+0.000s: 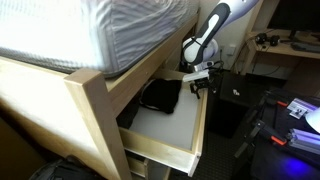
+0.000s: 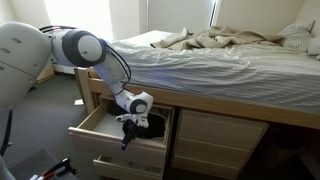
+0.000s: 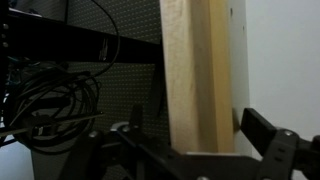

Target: Open the top drawer of the bed

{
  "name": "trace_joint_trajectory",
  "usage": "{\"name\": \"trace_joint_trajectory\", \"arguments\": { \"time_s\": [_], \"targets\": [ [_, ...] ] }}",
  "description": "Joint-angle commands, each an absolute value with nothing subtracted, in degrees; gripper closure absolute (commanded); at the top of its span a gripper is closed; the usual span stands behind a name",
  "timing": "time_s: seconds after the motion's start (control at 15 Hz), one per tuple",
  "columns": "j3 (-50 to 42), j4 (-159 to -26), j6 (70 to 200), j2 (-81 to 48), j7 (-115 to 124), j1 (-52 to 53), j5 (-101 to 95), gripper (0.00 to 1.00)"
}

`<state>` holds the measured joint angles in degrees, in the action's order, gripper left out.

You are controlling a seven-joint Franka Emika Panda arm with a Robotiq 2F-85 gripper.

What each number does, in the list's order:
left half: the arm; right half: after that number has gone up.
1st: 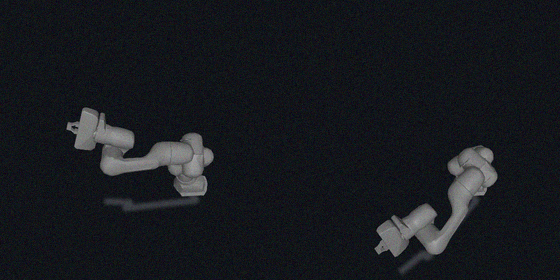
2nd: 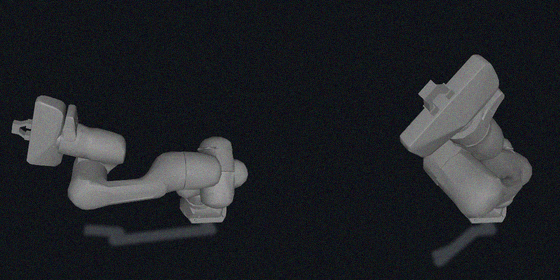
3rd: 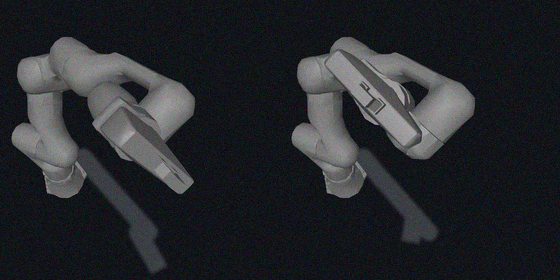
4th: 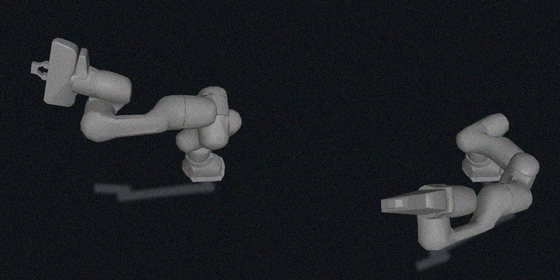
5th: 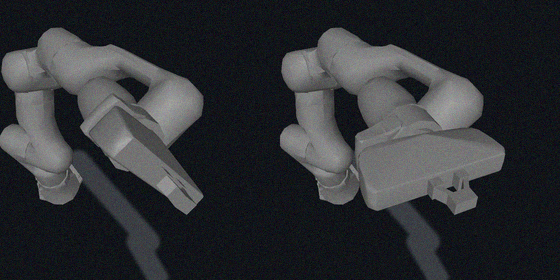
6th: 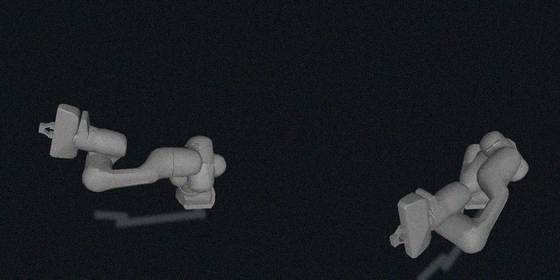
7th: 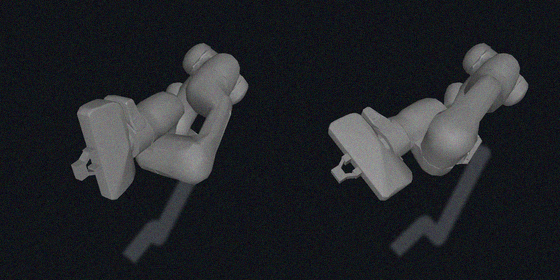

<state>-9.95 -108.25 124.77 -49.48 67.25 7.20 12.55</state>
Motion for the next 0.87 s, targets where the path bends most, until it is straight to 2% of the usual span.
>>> {"name": "trace_joint_trajectory", "arguments": {
  "time_s": [0.0,0.2,0.27,0.8],
  "targets": [
    [-9.23,-110.30,128.97,-55.30,67.45,5.95,11.21,0.00],
    [-9.07,-110.56,130.30,-56.62,68.08,5.44,11.81,0.00],
    [-9.49,-109.38,124.76,-50.94,68.72,6.12,10.95,0.00],
    [-9.62,-109.77,124.38,-50.68,69.53,5.93,10.93,0.00]
  ]
}}
